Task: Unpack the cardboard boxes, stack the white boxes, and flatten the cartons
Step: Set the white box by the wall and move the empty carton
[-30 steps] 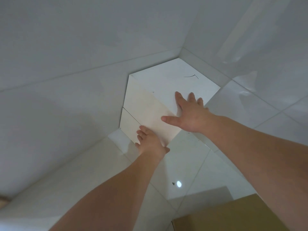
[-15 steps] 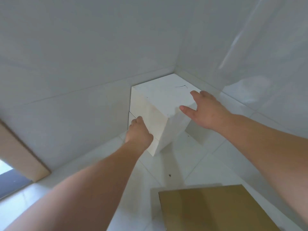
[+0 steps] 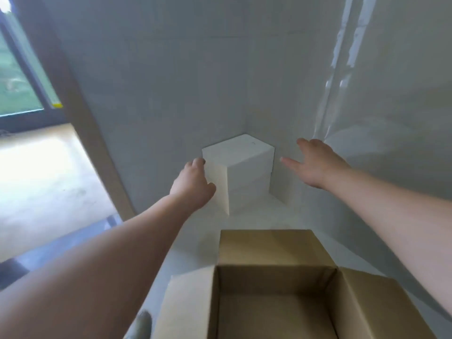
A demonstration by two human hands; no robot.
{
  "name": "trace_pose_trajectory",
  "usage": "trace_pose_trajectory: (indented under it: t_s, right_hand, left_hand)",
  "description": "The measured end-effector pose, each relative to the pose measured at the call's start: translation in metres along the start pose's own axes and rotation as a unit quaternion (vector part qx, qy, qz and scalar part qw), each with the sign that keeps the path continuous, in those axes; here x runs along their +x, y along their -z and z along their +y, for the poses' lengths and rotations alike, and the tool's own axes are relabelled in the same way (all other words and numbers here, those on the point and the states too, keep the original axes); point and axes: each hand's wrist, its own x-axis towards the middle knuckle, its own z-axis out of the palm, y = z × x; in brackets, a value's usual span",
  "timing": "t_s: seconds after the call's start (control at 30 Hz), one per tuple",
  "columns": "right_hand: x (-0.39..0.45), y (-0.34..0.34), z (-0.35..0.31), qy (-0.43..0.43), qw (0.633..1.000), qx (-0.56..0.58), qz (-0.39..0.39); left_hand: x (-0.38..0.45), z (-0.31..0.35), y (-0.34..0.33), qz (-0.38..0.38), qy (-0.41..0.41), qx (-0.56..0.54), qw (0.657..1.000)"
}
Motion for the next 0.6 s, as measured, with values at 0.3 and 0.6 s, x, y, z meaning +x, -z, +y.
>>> trace_pose_trajectory:
  t_s: [0.3,0.6]
  right_hand:
    - [-0.109,0.086,-0.007,0.075,0.994,0.050,0.067]
    - [-0.236,0.018,0.033,0.065,0.998,-0.001,-0.003]
  left_hand:
    - [-0.118,0.061,0.047,-0.005,-0.013,0.035,0.999]
    - [-0.245,0.020,-0.032,-0.083,-0.061,-0.009,0.995]
